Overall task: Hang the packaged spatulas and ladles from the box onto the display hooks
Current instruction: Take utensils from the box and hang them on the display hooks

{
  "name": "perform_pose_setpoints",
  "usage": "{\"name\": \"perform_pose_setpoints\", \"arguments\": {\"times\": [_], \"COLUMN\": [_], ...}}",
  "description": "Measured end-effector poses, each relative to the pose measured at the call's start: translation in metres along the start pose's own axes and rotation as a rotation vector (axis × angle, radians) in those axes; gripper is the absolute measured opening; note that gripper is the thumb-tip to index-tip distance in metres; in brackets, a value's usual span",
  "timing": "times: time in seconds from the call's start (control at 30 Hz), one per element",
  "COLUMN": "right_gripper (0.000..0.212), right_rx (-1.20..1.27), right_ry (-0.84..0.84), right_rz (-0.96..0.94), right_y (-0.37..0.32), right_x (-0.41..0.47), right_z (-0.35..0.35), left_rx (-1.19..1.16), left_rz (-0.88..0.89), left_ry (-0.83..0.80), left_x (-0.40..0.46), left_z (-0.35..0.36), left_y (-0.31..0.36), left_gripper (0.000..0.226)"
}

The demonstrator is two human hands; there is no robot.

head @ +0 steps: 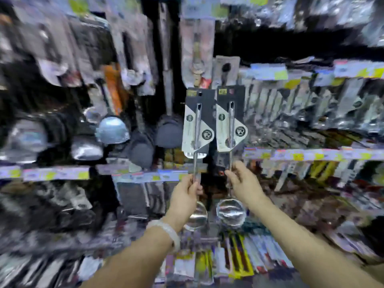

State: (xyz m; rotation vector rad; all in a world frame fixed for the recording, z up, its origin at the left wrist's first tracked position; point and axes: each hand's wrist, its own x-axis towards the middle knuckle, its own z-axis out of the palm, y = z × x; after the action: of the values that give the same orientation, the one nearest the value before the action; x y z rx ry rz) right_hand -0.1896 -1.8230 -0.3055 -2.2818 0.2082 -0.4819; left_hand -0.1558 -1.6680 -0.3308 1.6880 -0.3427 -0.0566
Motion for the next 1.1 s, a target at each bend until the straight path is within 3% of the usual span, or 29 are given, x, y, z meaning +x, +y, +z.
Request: {"name": "perform_pose_setpoints", "arguments": {"times": [0.13, 0.27, 0.37, 0.53, 0.63, 0.77, 0.87, 0.97, 1.03, 1.1], "right_gripper": [0.019, 0.036, 0.024, 0.005, 0.021, 0.003, 0.023, 0.009, 0.032, 0.039], "right_rx": [0.057, 0.119, 0.178, 0.253, 0.26, 0.332, 0.375, 0.368, 0.375, 0.361], "right_ry": [-0.209, -0.365, -0.504, -0.708, -0.774, -0.885, -0.919, -0.991, -1.033, -1.046], "right_rz": [-0.137, -0.272, -0.364, -0.495, -0.558, -0.602, -0.607, -0.628, -0.605, -0.592], "right_y": [-0.107, -0.216, -0.289, -0.396, -0.461, -0.553, -0.614, -0.665, -0.696, -0.723], "right_x": [-0.008, -0.019, -0.035, -0.061, -0.069, -0.075, -0.081, -0.095, -0.109, -0.123], "right_z": [0.109, 0.213, 0.283, 0.4, 0.467, 0.533, 0.583, 0.63, 0.658, 0.69], "left_rx": [0.092, 0.136, 0.184, 0.22, 0.255, 0.241, 0.175, 0.189, 0.209, 0.174], "left_rz": [-0.034, -0.071, -0.101, -0.164, -0.166, -0.175, -0.193, -0.207, -0.215, -0.237], "left_ry": [0.21, 0.459, 0.643, 0.857, 0.958, 1.068, 1.15, 1.235, 1.269, 1.279], "left_x": [-0.031, -0.075, -0.108, -0.158, -0.172, -0.173, -0.18, -0.195, -0.206, -0.213], "left_z": [-0.152, -0.285, -0.372, -0.495, -0.569, -0.671, -0.741, -0.802, -0.844, -0.889], "left_y": [-0.013, -0.011, -0.015, -0.032, -0.037, -0.032, -0.032, -0.042, -0.052, -0.063], "left_gripper": [0.023, 0.025, 0.027, 0.022, 0.016, 0.024, 0.027, 0.028, 0.023, 0.021]}}
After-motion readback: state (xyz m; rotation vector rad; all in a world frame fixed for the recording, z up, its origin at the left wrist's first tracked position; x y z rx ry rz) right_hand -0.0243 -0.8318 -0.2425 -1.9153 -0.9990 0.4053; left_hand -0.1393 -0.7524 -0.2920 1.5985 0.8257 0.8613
